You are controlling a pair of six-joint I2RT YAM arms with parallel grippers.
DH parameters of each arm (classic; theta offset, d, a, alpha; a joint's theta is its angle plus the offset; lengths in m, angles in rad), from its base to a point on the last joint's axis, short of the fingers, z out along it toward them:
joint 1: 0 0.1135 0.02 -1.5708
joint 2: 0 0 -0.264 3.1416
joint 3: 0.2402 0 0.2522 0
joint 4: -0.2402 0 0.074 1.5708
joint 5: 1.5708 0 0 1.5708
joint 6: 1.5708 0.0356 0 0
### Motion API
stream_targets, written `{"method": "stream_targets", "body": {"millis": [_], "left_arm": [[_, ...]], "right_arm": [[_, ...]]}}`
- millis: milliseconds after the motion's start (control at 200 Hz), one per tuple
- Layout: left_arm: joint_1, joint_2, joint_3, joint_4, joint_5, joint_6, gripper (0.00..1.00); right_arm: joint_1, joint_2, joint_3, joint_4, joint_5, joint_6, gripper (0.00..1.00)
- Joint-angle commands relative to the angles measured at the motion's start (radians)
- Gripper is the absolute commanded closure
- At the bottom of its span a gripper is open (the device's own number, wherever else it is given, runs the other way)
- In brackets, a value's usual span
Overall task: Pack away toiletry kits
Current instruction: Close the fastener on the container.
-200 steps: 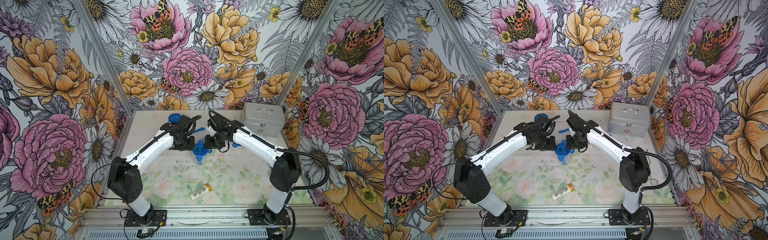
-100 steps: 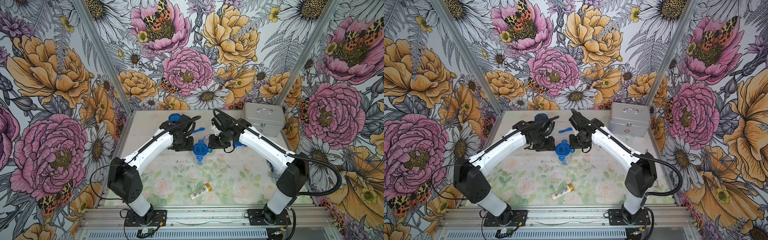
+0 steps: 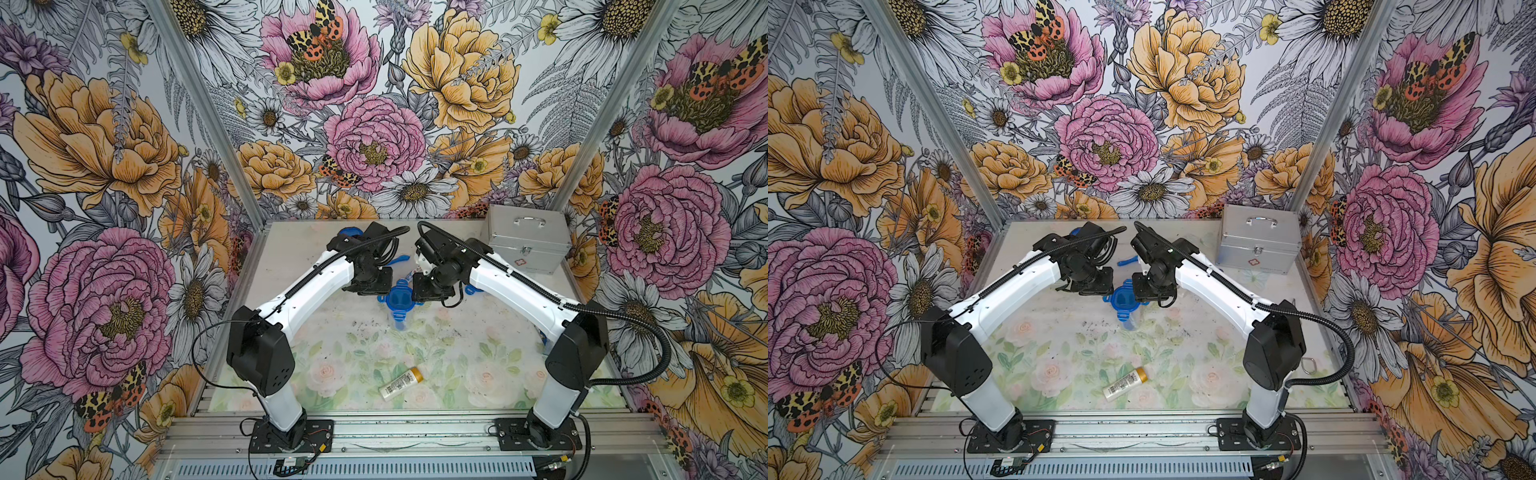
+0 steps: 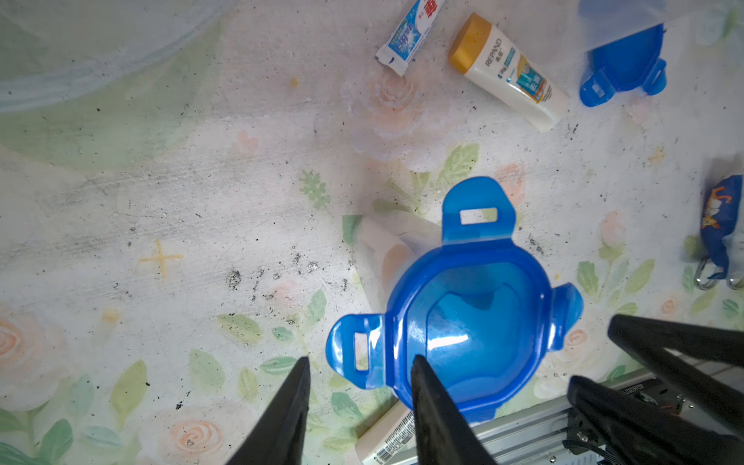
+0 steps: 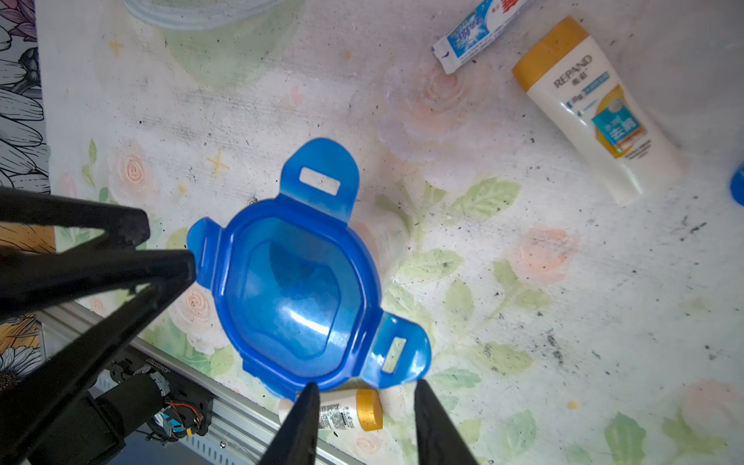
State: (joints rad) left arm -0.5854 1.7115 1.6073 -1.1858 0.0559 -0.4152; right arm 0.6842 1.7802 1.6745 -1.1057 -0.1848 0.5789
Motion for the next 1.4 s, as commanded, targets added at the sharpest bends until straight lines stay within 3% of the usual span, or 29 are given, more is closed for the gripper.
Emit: {"method": "stream_targets", "body": {"millis": [0, 490, 1106, 1391], "left_arm": [[-0.011, 0.006, 0.016, -0.007, 0.005, 0.015, 0.59], [-0.004, 0.013, -0.077, 0.050, 0.092, -0.006, 0.62], [0.070, -0.044, -0.342, 0.384, 0.464, -0.204, 0.63], [0.078, -0.047, -0.433, 0.536, 0.563, -0.273, 0.65]], "right_arm": [[0.006, 0.026, 0.027, 0.021, -0.021, 0.002, 0.62], [-0.028, 0.017, -0.099, 0.136, -0.096, 0.051, 0.63], [-0.042, 0.018, -0.219, 0.317, -0.250, 0.099, 0.58], [-0.044, 0.019, -0.279, 0.405, -0.314, 0.069, 0.57]]}}
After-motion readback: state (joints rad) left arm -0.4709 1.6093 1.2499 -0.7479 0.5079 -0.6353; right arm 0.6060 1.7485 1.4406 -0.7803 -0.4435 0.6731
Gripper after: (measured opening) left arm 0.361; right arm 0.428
